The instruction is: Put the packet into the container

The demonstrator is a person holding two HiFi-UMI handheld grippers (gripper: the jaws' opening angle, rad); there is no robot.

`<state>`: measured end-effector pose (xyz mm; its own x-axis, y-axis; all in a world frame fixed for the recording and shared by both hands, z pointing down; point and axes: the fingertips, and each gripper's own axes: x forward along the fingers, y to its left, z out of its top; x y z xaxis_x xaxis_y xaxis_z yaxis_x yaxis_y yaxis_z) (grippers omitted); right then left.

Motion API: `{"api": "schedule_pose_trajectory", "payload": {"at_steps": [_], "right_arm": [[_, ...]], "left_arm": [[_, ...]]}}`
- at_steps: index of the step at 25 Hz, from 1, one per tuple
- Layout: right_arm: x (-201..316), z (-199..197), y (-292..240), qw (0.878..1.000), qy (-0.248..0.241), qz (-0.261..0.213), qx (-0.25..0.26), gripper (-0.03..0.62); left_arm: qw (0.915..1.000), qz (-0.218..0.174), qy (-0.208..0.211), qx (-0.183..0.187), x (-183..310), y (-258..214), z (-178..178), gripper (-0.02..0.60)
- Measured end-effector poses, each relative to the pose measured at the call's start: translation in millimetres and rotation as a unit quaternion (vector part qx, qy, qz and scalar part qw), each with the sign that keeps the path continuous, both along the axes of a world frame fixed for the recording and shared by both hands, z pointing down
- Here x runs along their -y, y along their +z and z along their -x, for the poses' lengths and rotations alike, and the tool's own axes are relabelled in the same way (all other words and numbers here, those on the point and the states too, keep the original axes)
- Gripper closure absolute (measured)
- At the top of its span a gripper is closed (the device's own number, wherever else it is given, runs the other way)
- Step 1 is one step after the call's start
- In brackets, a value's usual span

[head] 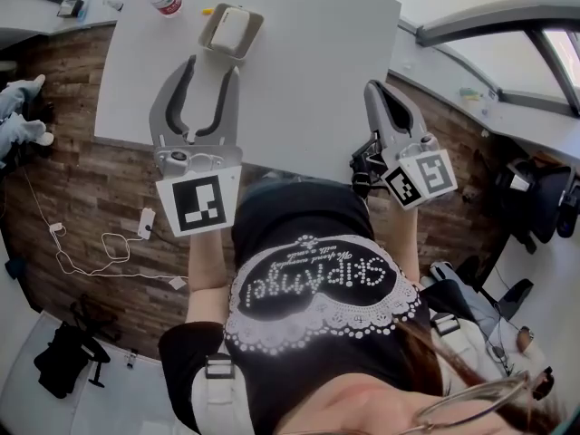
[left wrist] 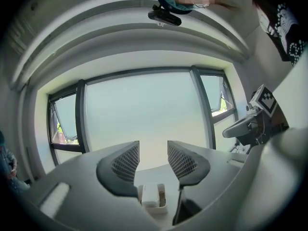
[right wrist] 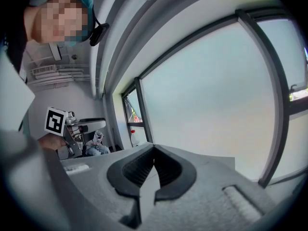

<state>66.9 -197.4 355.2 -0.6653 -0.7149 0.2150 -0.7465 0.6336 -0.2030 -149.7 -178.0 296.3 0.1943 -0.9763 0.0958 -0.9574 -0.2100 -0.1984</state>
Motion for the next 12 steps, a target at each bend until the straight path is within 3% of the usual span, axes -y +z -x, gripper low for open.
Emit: {"api": "schedule_pose_trajectory", "payload": {"at_steps": [3,12], "right_arm": [[-2.4,-1.0,0.4,1.000,-0.002,0.000,0.000,0.594],[-11.1,-4.6,-0.8,1.000,-0.007,0.000,0.000,0.594]], "left_arm": [[0.9999,0.010,0.008,0.000,-14.5,7.2,-7.3,0.425],[0.9979,0.052,0.015,-0.035,-58.8,38.3,-27.6,0.457]]}}
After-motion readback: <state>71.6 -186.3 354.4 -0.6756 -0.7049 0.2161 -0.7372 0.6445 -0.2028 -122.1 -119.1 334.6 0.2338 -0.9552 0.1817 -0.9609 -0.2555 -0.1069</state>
